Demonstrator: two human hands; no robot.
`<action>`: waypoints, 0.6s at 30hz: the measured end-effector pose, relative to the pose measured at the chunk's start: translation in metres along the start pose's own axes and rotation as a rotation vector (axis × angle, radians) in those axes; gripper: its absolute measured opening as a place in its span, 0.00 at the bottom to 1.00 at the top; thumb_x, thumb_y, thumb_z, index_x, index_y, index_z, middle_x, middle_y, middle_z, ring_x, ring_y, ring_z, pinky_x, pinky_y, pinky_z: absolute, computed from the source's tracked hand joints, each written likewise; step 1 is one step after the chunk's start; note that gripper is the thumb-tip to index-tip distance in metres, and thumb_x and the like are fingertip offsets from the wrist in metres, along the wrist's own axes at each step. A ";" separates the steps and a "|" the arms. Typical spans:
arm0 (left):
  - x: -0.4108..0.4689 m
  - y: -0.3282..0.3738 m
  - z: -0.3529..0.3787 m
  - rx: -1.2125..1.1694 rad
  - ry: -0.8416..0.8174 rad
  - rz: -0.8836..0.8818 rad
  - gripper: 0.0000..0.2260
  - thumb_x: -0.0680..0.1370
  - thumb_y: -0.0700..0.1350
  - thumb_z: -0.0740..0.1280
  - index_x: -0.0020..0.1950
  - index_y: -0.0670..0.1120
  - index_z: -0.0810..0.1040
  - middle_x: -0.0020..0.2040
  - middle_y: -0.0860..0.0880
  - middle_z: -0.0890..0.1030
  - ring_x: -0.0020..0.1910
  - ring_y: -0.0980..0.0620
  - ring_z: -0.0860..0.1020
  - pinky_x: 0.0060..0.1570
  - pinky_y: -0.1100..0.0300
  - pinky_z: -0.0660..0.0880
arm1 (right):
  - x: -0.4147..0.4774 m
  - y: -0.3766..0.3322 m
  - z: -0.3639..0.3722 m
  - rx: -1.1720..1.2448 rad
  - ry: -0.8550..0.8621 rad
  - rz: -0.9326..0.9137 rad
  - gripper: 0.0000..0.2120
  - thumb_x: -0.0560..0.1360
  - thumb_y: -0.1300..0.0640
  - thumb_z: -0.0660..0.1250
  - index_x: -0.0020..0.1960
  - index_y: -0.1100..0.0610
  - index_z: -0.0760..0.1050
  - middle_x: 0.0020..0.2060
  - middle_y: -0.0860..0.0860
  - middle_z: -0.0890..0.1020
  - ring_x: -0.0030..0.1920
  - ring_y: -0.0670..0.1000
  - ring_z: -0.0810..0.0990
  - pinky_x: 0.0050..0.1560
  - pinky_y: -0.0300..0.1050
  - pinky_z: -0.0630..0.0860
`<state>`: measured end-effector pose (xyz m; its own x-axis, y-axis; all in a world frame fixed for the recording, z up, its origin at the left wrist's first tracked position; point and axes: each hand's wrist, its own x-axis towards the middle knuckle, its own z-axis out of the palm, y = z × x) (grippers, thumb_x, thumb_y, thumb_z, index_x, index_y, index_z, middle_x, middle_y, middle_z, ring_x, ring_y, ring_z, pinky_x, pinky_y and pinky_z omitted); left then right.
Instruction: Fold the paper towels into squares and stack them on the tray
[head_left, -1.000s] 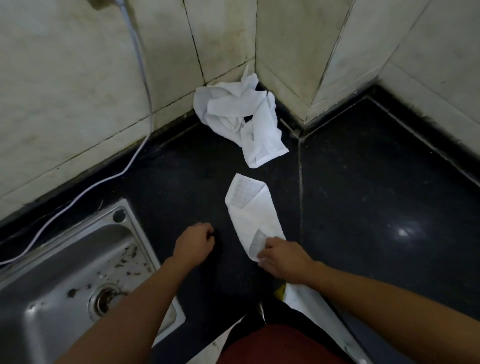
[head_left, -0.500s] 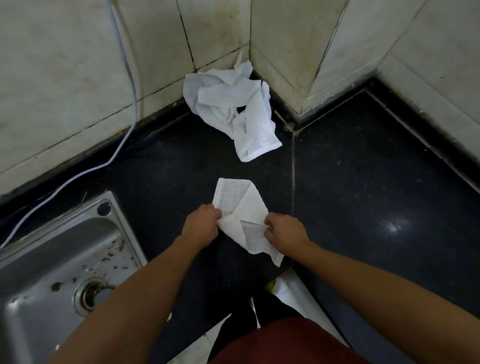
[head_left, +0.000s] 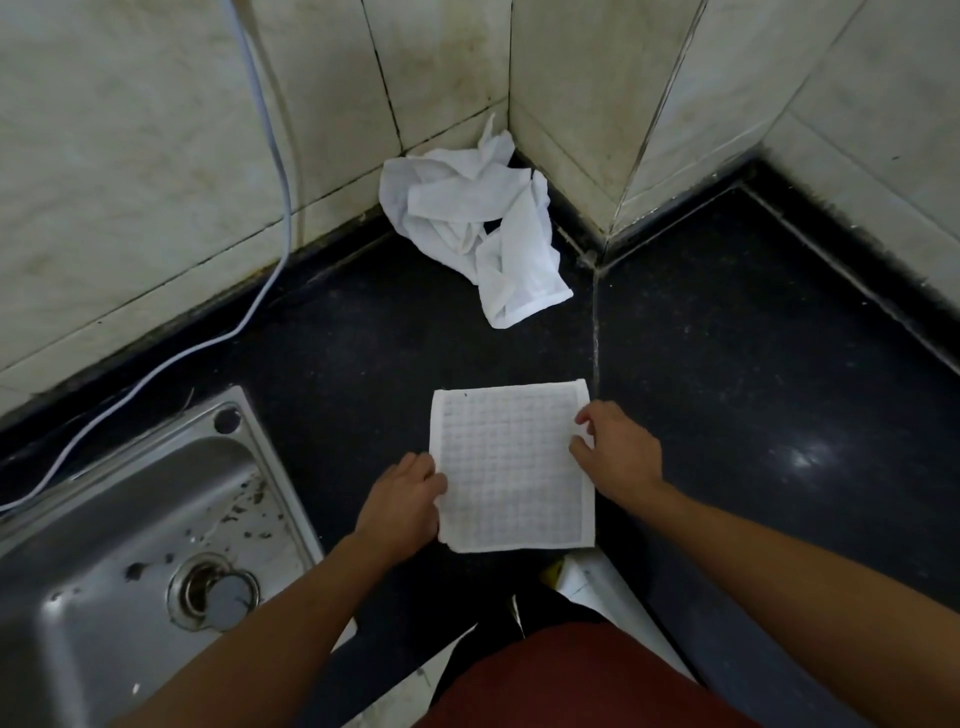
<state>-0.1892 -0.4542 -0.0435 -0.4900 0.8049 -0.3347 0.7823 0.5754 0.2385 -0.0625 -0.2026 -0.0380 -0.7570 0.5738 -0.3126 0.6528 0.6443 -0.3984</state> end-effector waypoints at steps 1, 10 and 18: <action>0.005 0.000 -0.002 -0.012 0.030 -0.014 0.13 0.73 0.38 0.64 0.55 0.45 0.80 0.54 0.48 0.75 0.54 0.49 0.72 0.50 0.60 0.70 | 0.000 -0.006 0.001 0.001 0.032 -0.073 0.09 0.77 0.51 0.65 0.56 0.50 0.73 0.50 0.45 0.75 0.47 0.46 0.77 0.44 0.40 0.73; 0.063 0.000 -0.022 0.060 -0.226 -0.096 0.26 0.78 0.44 0.61 0.76 0.49 0.60 0.78 0.46 0.51 0.76 0.46 0.54 0.73 0.45 0.57 | -0.003 -0.002 0.018 -0.300 -0.234 -0.331 0.20 0.79 0.53 0.60 0.70 0.52 0.69 0.73 0.51 0.64 0.71 0.52 0.62 0.64 0.47 0.71; 0.026 0.023 -0.005 0.054 -0.082 0.064 0.13 0.78 0.47 0.61 0.61 0.47 0.74 0.59 0.48 0.73 0.56 0.50 0.71 0.55 0.57 0.69 | -0.057 0.033 0.021 -0.304 -0.121 -0.628 0.15 0.63 0.50 0.76 0.47 0.52 0.79 0.46 0.49 0.78 0.45 0.50 0.78 0.33 0.39 0.75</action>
<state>-0.1860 -0.4188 -0.0421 -0.4069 0.8238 -0.3947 0.8318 0.5128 0.2127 0.0020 -0.2247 -0.0512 -0.9791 -0.0012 -0.2034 0.0574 0.9578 -0.2818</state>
